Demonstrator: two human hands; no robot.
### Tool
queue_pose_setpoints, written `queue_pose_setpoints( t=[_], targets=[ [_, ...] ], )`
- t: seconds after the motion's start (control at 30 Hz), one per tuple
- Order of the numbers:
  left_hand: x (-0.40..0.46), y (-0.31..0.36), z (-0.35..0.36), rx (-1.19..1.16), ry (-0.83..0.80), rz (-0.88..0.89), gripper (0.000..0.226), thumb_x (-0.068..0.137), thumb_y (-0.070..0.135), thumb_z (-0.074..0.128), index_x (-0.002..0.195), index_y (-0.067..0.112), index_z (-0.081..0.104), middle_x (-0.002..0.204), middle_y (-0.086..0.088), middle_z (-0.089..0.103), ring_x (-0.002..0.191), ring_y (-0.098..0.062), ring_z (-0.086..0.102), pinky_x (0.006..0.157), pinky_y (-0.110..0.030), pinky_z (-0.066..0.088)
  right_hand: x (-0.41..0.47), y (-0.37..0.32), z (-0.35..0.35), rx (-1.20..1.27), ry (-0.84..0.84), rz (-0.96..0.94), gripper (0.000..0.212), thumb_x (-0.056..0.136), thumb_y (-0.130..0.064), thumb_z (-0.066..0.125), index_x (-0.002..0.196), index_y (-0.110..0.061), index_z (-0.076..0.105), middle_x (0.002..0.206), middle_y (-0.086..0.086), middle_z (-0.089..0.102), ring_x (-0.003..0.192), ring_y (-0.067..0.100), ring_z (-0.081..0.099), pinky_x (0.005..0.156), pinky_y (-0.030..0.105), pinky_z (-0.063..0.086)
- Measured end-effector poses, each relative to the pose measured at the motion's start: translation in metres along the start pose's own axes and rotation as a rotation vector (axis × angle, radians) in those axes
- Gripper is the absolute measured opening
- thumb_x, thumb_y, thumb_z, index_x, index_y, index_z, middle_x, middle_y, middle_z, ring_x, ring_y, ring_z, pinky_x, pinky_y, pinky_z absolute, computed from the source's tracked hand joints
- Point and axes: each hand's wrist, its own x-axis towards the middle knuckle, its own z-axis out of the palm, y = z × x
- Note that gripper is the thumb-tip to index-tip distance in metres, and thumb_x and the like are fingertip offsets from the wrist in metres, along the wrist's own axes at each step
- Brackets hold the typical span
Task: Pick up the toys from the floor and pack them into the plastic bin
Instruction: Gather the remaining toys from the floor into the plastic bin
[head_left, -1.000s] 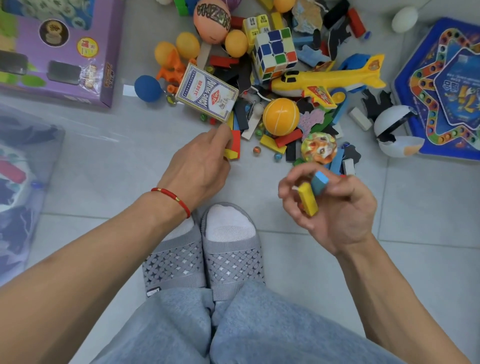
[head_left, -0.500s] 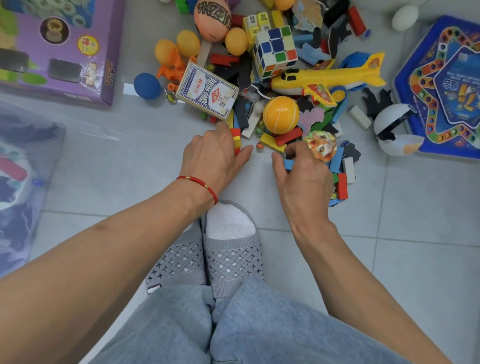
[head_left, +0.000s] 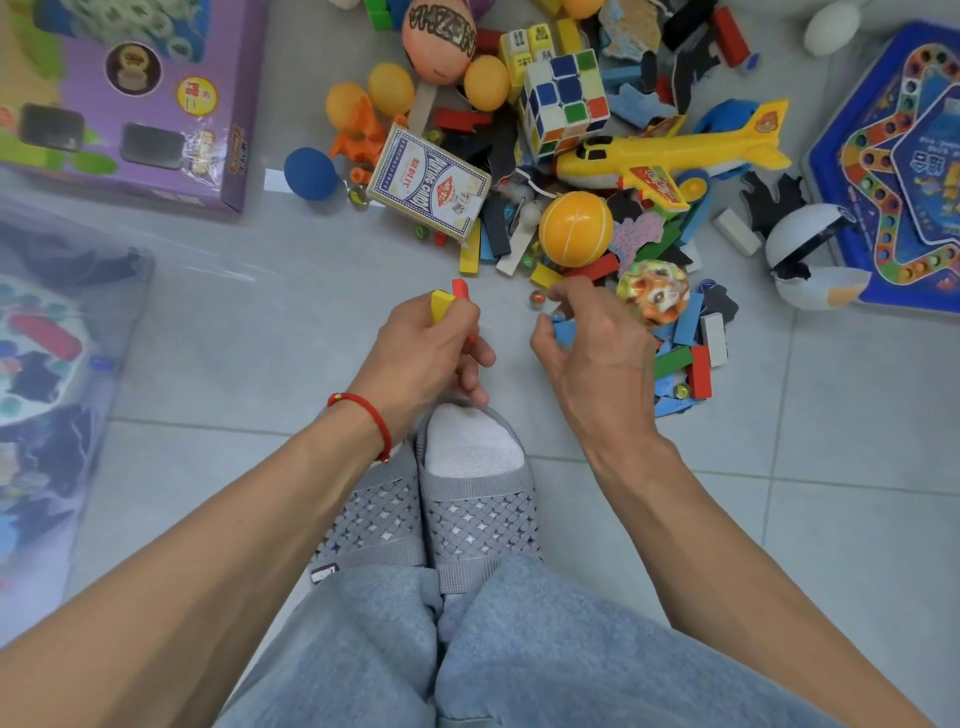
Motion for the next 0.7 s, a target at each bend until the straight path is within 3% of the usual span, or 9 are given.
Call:
queue_pose_setpoints(
  t=[0.17,0.27,0.33,0.4,0.43,0.53,0.57,0.7],
  targets=[
    [-0.002,-0.001,-0.011,-0.132,-0.048,0.022,0.013,0.094,0.006,0.044,0.09,0.004,0.056,0.065,-0.019,0.06,0.042,-0.023,0.043,0.05,-0.034,0.052,0.011,0.0,0.017,-0.058,-0.068,-0.043,0.018,0.089,-0.019,0.065,0.105,-0.012,0.069,0.083,0.01,0.059,0.065,0.033,0.058,0.048,0.038,0.046],
    [-0.008,0.0,-0.016,-0.174,-0.072,-0.019,0.024,0.093,0.002,0.038,0.107,0.002,0.057,0.07,-0.022,0.063,0.045,-0.024,0.046,0.058,-0.039,0.056,0.013,-0.003,0.019,-0.124,-0.116,-0.013,0.012,0.088,-0.017,0.064,0.097,-0.011,0.066,0.081,0.011,0.056,0.06,0.034,0.055,0.046,0.038,0.046],
    [-0.018,0.001,-0.016,-0.249,-0.077,-0.045,0.022,0.093,0.0,0.037,0.106,0.002,0.055,0.077,-0.025,0.066,0.05,-0.026,0.051,0.066,-0.045,0.059,0.014,-0.005,0.015,-0.132,-0.17,0.021,0.01,0.087,-0.018,0.064,0.093,-0.011,0.065,0.081,0.01,0.059,0.063,0.035,0.058,0.051,0.041,0.049],
    [-0.033,0.005,-0.02,-0.322,-0.052,-0.052,0.017,0.092,-0.001,0.04,0.098,0.002,0.055,0.085,-0.026,0.068,0.062,-0.029,0.057,0.076,-0.05,0.059,0.015,-0.016,0.002,0.065,-0.263,0.134,0.01,0.085,-0.024,0.067,0.09,-0.016,0.07,0.082,0.004,0.068,0.07,0.026,0.064,0.061,0.037,0.053],
    [-0.042,0.007,-0.024,-0.367,-0.03,-0.052,0.017,0.09,-0.002,0.041,0.094,0.001,0.057,0.088,-0.025,0.068,0.069,-0.03,0.059,0.08,-0.051,0.059,0.015,-0.026,-0.01,0.278,-0.313,0.277,0.01,0.084,-0.027,0.07,0.089,-0.019,0.073,0.08,0.0,0.071,0.068,0.019,0.064,0.06,0.032,0.051],
    [-0.078,0.02,-0.042,-0.587,0.002,-0.026,0.019,0.087,-0.001,0.041,0.091,0.001,0.059,0.096,-0.024,0.065,0.084,-0.033,0.061,0.083,-0.049,0.058,0.015,-0.063,-0.052,1.115,-0.554,0.857,0.012,0.087,-0.02,0.072,0.096,-0.011,0.071,0.08,0.004,0.068,0.052,0.013,0.051,0.041,0.022,0.036],
    [-0.094,0.025,-0.05,-0.683,-0.004,-0.013,0.02,0.086,0.001,0.041,0.093,0.002,0.059,0.097,-0.024,0.063,0.086,-0.035,0.061,0.082,-0.048,0.058,0.016,-0.076,-0.066,1.28,-0.649,0.946,0.013,0.088,-0.018,0.071,0.098,-0.01,0.069,0.08,0.006,0.066,0.052,0.012,0.051,0.039,0.019,0.037],
    [-0.181,0.055,-0.095,-0.937,0.018,0.142,0.027,0.087,0.011,0.042,0.107,0.002,0.058,0.104,-0.026,0.061,0.099,-0.042,0.061,0.088,-0.048,0.056,0.032,-0.157,-0.121,1.313,-0.969,0.839,0.014,0.088,-0.013,0.071,0.101,-0.009,0.071,0.088,0.011,0.074,0.065,0.014,0.069,0.054,0.018,0.057]
  ],
)
